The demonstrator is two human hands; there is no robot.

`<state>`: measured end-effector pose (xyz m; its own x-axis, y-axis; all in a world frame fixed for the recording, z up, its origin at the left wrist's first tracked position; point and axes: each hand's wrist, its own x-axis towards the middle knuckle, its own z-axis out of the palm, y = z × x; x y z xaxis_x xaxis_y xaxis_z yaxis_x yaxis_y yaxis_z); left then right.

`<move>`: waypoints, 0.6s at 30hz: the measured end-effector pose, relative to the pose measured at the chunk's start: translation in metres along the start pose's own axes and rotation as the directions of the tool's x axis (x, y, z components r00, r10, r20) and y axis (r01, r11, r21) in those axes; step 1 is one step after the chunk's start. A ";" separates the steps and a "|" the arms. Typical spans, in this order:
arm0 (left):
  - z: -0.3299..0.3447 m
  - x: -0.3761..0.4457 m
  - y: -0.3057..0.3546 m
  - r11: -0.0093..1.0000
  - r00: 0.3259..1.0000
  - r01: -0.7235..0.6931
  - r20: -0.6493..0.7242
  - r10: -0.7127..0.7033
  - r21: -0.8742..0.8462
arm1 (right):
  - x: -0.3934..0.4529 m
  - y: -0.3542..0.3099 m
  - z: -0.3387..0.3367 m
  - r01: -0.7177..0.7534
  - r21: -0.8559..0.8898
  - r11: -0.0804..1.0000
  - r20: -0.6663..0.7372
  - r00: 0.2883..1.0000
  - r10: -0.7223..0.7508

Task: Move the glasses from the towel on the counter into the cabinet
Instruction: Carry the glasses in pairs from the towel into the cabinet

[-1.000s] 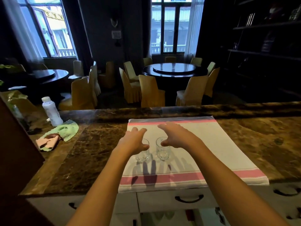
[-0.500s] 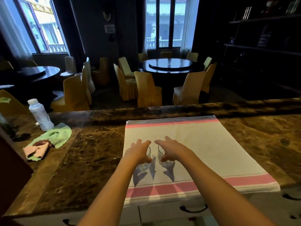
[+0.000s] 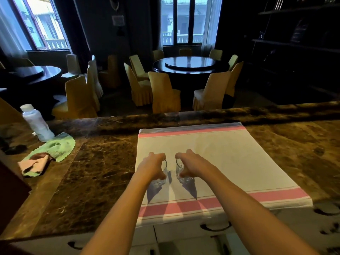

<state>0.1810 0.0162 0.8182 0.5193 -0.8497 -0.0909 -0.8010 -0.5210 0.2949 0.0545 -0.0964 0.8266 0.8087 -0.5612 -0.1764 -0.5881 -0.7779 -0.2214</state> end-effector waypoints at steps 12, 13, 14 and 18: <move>-0.018 -0.067 0.030 0.999 1.000 0.001 -0.018 -0.002 -0.038 | -0.081 0.001 -0.018 0.037 0.012 0.999 -0.091 0.995 -0.036; -0.018 -0.076 0.034 0.999 1.000 0.004 -0.021 -0.005 -0.043 | -0.091 0.002 -0.018 0.044 0.013 0.999 -0.095 0.995 -0.042; -0.018 -0.086 0.039 0.999 1.000 0.009 -0.027 -0.010 -0.048 | -0.103 0.004 -0.017 0.050 0.009 0.999 -0.097 0.994 -0.049; -0.007 -0.128 0.058 0.998 0.999 0.036 -0.024 -0.038 -0.051 | -0.144 0.015 -0.013 0.074 -0.025 0.997 -0.096 0.993 -0.076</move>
<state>0.0699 0.0952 0.8538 0.5561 -0.8273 -0.0788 -0.7654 -0.5468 0.3392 -0.0707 -0.0309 0.8611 0.8483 -0.5252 -0.0666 -0.5265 -0.8238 -0.2101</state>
